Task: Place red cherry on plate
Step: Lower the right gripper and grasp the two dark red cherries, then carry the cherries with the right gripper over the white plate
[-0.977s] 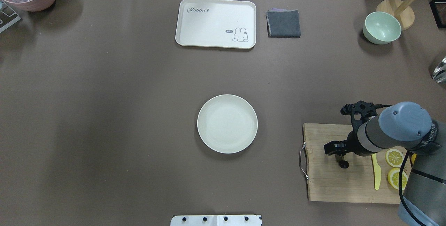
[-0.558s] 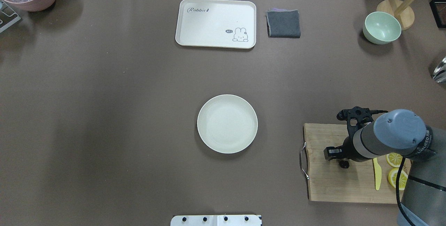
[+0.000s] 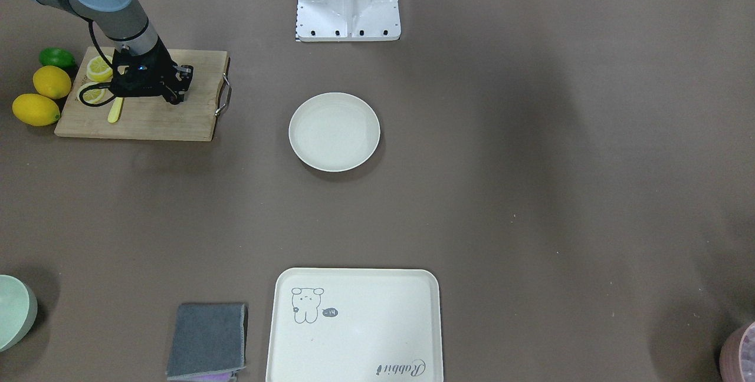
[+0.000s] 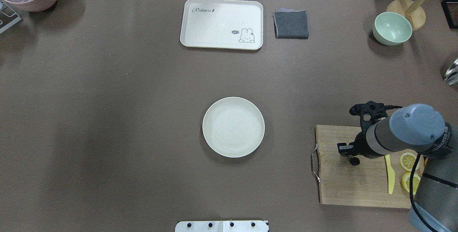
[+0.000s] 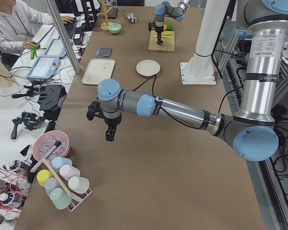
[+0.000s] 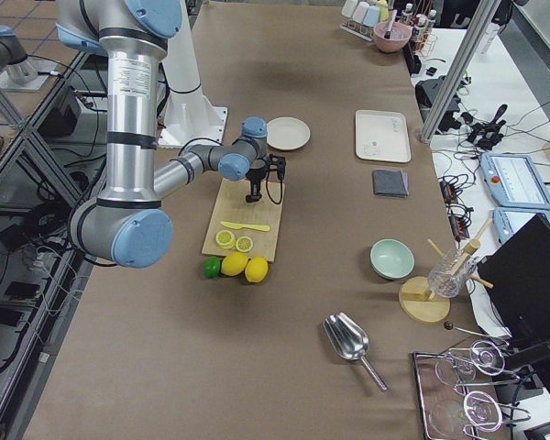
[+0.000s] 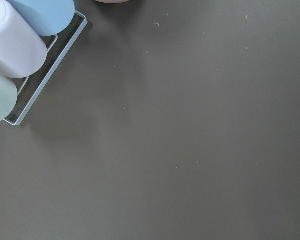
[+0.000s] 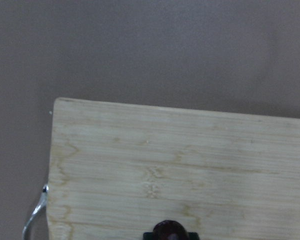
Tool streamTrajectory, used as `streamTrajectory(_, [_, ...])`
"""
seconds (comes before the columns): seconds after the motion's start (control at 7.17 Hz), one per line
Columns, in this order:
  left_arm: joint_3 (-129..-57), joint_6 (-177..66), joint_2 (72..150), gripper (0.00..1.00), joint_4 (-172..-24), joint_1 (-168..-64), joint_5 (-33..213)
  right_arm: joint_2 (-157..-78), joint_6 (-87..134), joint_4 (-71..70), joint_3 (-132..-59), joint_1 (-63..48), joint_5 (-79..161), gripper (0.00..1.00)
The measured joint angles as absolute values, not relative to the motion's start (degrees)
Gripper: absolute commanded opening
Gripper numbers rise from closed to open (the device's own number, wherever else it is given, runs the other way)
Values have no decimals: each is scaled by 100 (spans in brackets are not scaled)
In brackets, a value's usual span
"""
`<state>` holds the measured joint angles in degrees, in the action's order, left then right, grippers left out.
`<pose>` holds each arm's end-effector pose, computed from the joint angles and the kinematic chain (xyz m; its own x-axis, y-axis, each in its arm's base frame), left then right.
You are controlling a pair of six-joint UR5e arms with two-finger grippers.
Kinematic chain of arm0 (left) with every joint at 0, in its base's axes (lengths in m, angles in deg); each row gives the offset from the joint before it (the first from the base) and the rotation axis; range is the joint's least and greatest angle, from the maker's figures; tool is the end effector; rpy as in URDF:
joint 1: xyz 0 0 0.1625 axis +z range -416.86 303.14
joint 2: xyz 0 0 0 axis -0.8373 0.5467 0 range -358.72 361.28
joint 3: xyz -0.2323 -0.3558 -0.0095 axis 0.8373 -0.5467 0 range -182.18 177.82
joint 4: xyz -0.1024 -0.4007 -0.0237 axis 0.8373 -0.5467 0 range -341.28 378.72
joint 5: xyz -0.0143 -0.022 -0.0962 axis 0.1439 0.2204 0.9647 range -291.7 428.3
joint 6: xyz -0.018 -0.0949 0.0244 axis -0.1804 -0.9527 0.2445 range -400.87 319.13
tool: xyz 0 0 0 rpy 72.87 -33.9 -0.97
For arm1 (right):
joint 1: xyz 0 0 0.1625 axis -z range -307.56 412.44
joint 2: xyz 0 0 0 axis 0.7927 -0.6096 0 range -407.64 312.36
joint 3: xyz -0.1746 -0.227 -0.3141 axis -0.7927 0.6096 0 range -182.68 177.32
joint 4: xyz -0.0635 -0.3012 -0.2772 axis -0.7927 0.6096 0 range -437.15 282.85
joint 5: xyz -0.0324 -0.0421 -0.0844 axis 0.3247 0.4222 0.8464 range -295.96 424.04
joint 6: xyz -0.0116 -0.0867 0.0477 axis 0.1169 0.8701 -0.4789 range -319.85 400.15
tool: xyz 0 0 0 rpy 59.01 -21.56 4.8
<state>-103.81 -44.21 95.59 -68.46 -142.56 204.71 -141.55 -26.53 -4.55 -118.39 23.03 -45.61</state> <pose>-0.0220 -0.5249 0.5229 0.6783 0.1588 -0.7174 -0.0335 0.9820 0.1856 -0.3620 -0.3186 0.4505 0.7297 -0.0167 0.6836 0.0126 0.9999 0.0110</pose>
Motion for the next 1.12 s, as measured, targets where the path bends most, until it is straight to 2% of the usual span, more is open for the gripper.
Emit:
streamTrajectory(0.42, [-10382,-4421,9560,98,-6847,-14258,20471,-13833,-2661,-266,-11957,1852,-4725,0])
streamTrajectory(0.84, [-10365,-4421,9560,98,-6847,-14256,20471,-12147,-2679,1467,-11969,1333,-5063,0])
streamTrajectory(1.12, [-10347,-4421,9559,98,-6847,-14250,20471,-11167,-2734,2124,-11876,1354,-5074,0])
